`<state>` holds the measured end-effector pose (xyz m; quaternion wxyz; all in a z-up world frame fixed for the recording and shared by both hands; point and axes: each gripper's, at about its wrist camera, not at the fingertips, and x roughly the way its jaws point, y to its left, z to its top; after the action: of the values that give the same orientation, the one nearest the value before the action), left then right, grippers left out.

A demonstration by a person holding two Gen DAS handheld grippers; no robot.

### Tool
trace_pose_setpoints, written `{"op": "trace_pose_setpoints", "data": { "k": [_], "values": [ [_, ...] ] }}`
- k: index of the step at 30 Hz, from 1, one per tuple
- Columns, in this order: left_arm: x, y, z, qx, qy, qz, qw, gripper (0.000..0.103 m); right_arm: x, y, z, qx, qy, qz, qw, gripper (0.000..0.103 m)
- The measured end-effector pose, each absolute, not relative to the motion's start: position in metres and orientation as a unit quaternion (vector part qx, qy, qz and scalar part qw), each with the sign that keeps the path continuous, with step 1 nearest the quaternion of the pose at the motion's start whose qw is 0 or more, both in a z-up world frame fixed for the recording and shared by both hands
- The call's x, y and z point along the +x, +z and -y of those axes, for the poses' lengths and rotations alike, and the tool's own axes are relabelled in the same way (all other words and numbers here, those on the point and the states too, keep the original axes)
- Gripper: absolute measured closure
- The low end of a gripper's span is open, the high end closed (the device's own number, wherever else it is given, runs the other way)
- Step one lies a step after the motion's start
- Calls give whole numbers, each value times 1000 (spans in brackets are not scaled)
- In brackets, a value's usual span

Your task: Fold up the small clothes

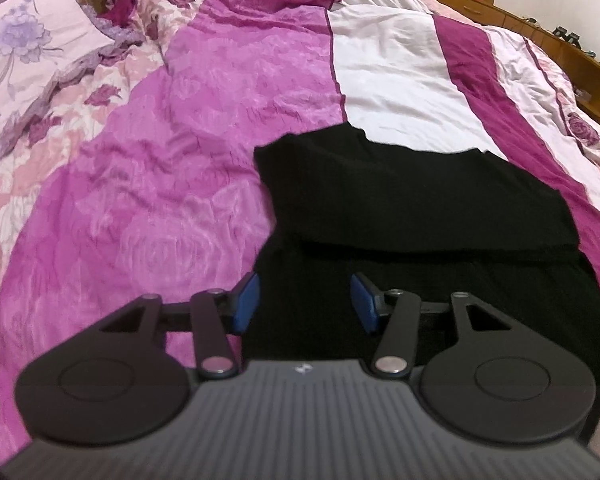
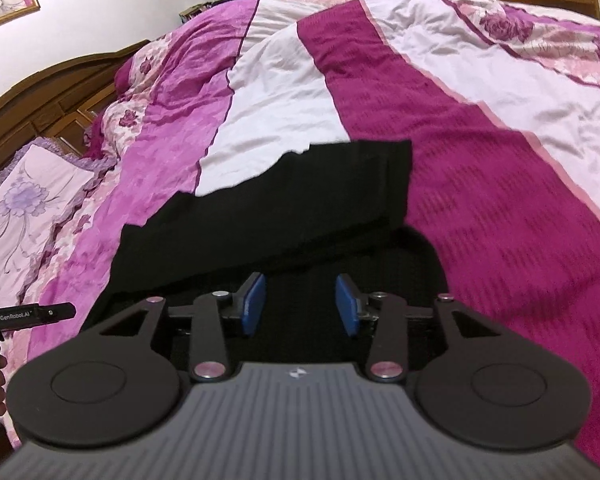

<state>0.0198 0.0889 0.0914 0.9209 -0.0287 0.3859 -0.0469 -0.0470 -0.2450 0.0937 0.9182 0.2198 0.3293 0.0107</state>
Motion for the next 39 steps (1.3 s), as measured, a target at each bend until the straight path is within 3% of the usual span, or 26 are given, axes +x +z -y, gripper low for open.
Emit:
{"op": "trace_pose_setpoints", "data": {
  "k": [14, 27, 39],
  "values": [
    [-35, 80, -88, -20, -50, -413, 909, 50, -82, 87, 238, 216, 17, -358, 908, 53],
    [-57, 65, -83, -25, -64, -443, 894, 50, -115, 72, 244, 199, -22, -394, 897, 37],
    [-69, 57, -87, -20, -51, -462, 885, 50, -132, 41, 242, 218, -33, -450, 865, 35]
  ]
}}
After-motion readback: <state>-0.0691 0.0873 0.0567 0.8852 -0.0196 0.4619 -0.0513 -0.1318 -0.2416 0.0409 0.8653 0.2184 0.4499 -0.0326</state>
